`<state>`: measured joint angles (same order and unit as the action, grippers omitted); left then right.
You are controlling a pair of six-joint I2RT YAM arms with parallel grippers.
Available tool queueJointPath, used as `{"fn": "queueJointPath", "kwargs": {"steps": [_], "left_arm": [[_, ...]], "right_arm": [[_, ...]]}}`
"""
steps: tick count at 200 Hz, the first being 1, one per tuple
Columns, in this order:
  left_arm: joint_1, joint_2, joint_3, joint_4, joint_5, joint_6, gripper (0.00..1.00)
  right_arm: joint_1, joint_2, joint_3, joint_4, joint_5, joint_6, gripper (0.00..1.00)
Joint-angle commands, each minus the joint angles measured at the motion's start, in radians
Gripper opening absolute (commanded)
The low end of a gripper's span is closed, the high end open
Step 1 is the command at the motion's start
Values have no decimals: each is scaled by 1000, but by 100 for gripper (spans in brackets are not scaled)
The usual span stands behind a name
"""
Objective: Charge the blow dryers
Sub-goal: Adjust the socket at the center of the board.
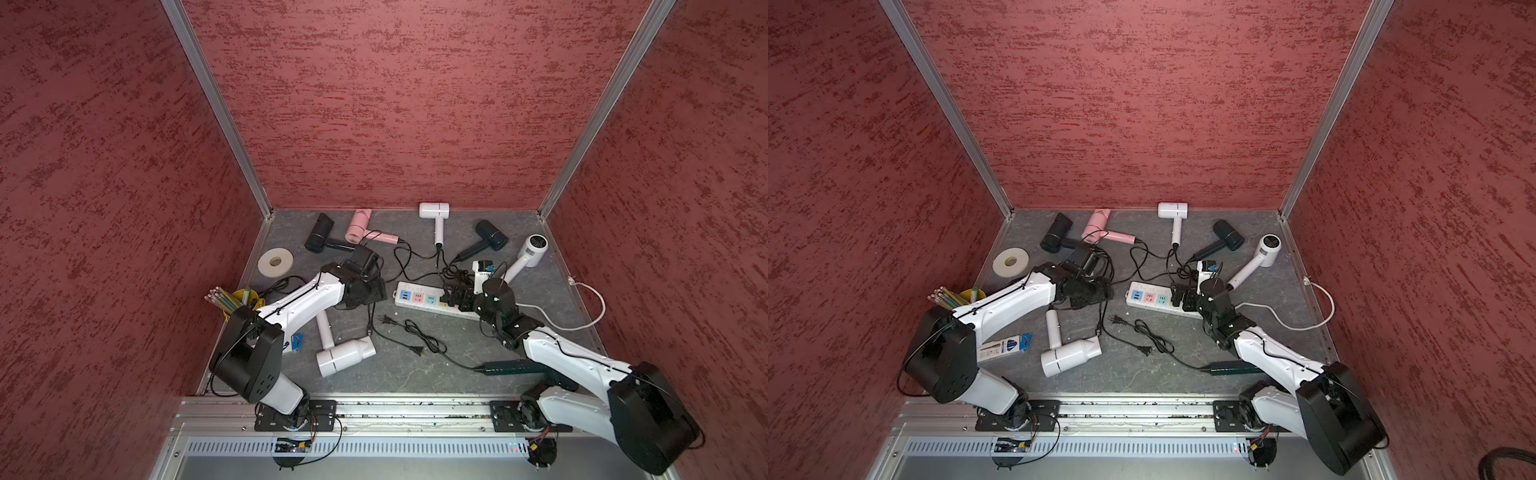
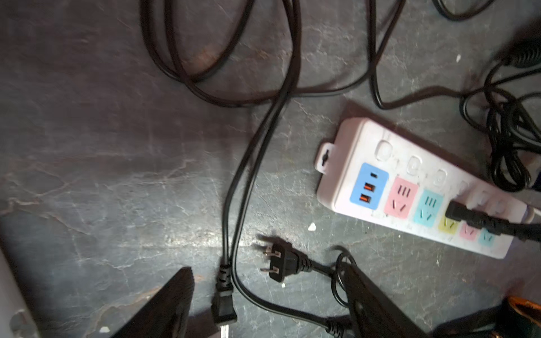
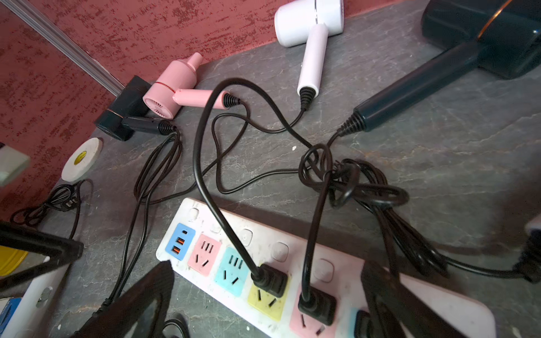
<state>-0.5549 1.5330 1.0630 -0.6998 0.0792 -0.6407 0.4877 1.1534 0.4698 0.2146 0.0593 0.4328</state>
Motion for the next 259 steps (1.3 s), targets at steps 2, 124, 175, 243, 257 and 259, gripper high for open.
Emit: {"fn": "queueJointPath", "kwargs": {"steps": [2,124,175,243,257,259], "left_arm": [[-56,-25,-7,-41,48,23,80],[-113,-23,-40,51,147,-20,75],[-78,-84,-108,102,179,-62,76],[-45,-137,-179,185,246,-105,77],[-38,-151,-190,190,245,-106,77],[-36,-154,-192,190,246,-106,77]], "right_arm": [[-9,-21,-18,49,-37,-19,100],[-284,-182,-155,-70,-192,174,82],[-398,-219,-209,-116,-238,216,52],[-422,-81,-188,-53,-281,235,39],[-422,-47,-191,-25,-304,245,38],[-422,-42,-191,-22,-307,245,38]]}}
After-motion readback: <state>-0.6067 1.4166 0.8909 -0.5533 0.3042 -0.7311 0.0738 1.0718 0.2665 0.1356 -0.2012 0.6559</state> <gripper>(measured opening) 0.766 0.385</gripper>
